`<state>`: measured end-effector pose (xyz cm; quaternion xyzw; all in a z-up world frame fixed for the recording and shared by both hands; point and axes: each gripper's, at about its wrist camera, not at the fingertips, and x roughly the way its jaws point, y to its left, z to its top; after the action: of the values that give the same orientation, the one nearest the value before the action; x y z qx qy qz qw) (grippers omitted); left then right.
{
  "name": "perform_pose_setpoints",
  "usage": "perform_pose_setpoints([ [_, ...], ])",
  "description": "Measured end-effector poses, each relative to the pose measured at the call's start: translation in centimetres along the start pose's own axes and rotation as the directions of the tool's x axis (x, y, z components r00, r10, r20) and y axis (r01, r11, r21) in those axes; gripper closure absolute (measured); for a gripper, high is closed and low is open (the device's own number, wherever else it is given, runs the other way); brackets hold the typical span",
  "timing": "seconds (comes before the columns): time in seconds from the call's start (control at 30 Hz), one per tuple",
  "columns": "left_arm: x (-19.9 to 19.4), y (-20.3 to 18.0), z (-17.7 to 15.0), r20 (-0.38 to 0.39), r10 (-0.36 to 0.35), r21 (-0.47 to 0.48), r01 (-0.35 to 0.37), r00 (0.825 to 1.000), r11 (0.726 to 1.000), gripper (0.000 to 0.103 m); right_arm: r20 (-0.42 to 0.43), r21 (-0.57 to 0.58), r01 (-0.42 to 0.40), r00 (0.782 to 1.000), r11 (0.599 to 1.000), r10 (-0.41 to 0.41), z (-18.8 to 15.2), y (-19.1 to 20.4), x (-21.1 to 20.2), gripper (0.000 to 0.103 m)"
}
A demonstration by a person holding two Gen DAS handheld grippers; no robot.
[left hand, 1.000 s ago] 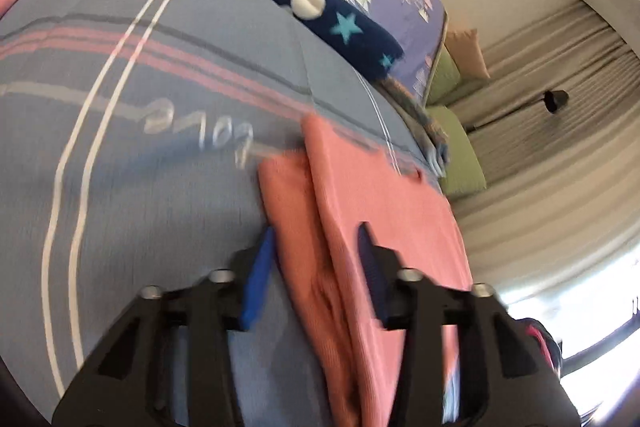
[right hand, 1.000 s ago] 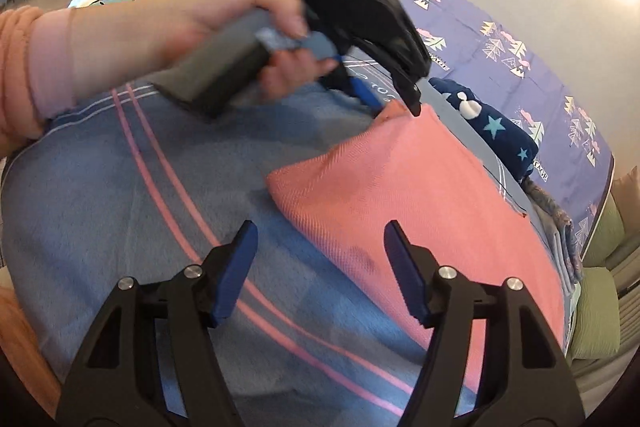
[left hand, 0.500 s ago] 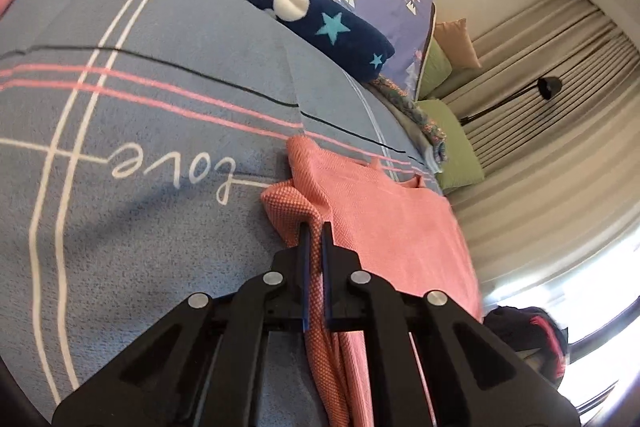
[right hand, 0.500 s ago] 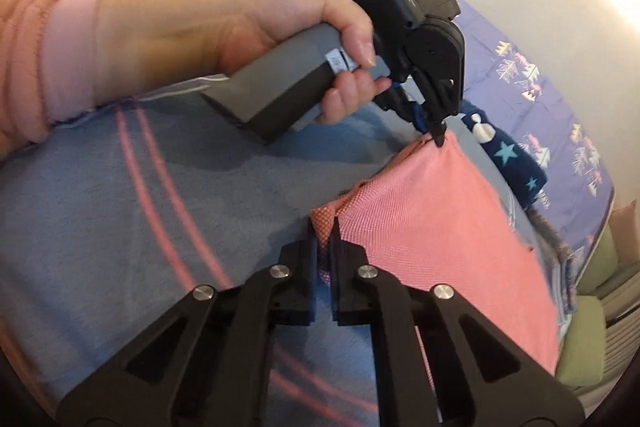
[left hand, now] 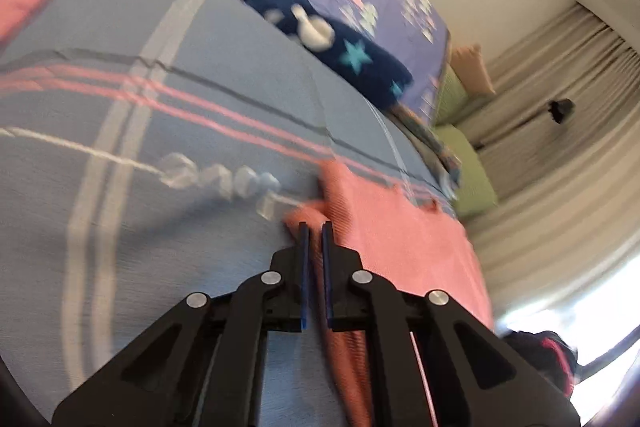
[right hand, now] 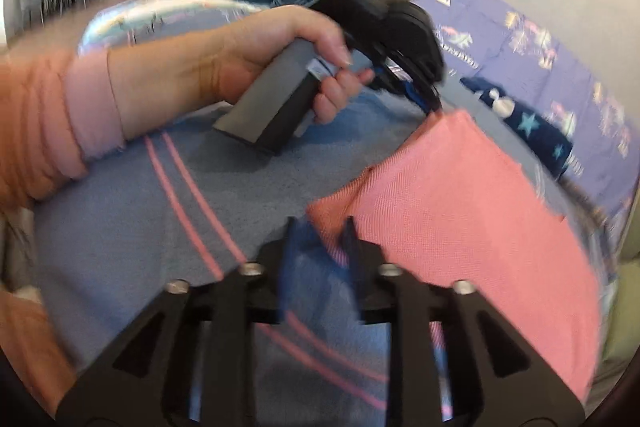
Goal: Fold small clothes
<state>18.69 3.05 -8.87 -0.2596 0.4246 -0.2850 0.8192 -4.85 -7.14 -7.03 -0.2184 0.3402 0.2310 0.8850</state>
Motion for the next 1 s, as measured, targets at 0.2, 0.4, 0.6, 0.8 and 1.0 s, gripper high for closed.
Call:
perform_pose_setpoints([
  [0.2,-2.9,-3.6,-0.6,0.053,0.016,0.109,-0.022,0.998,0.994,0.089,-0.007,0.243,0.142,0.989,0.960,-0.145,-2.6,-6.6,-2.7,0.059],
  [0.4,-2.5,-10.4,-2.8,0.011,0.011,0.298,-0.014,1.000,0.954,0.062,-0.078,0.451,0.336,0.938,0.827,-0.339,-6.4,-12.5,-5.7,0.059],
  [0.6,-0.1,-15.9,-4.9,-0.063,-0.003,0.403,0.028,0.998,0.915,0.062,-0.103,0.605,0.363,0.918,0.709,-0.383,-11.2,-17.1,-8.9,0.056],
  [0.8,4.5,-20.4,-6.5,-0.132,0.044,0.474,0.024,0.990,0.880,0.062,-0.148,0.621,0.427,0.887,0.658,-0.437,-15.1,-19.0,-10.5,0.050],
  [1.0,9.6,-24.5,-7.6,-0.197,0.092,0.527,0.026,0.976,0.850,0.062,-0.143,0.719,0.358,0.915,0.596,-0.377,-18.5,-21.5,-11.4,0.050],
])
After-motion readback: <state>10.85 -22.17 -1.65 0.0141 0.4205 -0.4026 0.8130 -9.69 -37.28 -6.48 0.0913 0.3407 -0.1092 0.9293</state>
